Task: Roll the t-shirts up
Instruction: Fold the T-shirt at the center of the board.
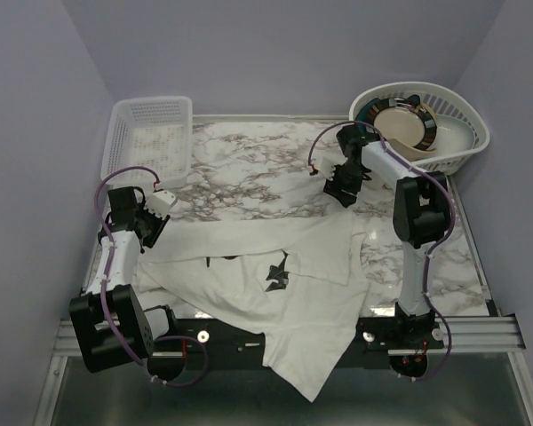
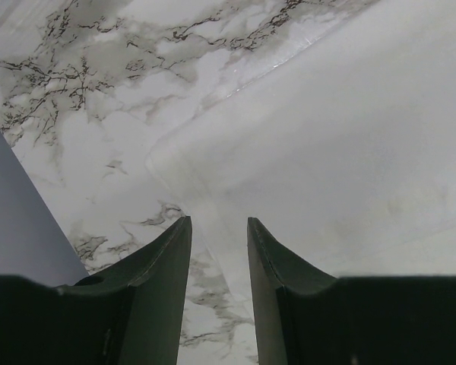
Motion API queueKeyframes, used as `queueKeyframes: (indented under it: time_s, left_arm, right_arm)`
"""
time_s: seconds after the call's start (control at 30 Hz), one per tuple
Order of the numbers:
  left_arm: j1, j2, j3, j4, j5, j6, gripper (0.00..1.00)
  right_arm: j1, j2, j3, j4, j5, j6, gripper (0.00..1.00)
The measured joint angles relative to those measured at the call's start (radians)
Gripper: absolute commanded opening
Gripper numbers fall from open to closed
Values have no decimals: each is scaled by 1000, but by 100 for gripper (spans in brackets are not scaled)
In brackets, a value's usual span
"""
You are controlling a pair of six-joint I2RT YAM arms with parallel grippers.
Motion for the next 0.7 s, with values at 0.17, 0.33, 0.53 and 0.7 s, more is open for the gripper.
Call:
queueKeyframes:
  time_s: [0.17, 0.33, 0.53, 0.7]
  left_arm:
    - [0, 0, 0, 0, 0, 0, 46]
    - [0, 0, 0, 0, 0, 0, 46]
    - [0, 0, -1, 0, 0, 0, 46]
    - [0, -3, -12, 0, -1, -1, 46]
  right_arm:
    - [0, -10, 31, -31, -27, 3, 66]
    - [0, -15, 28, -89, -42, -15, 65]
    - [0, -14, 24, -124, -40, -21, 64]
    - [0, 11, 24, -130, -39, -34, 63]
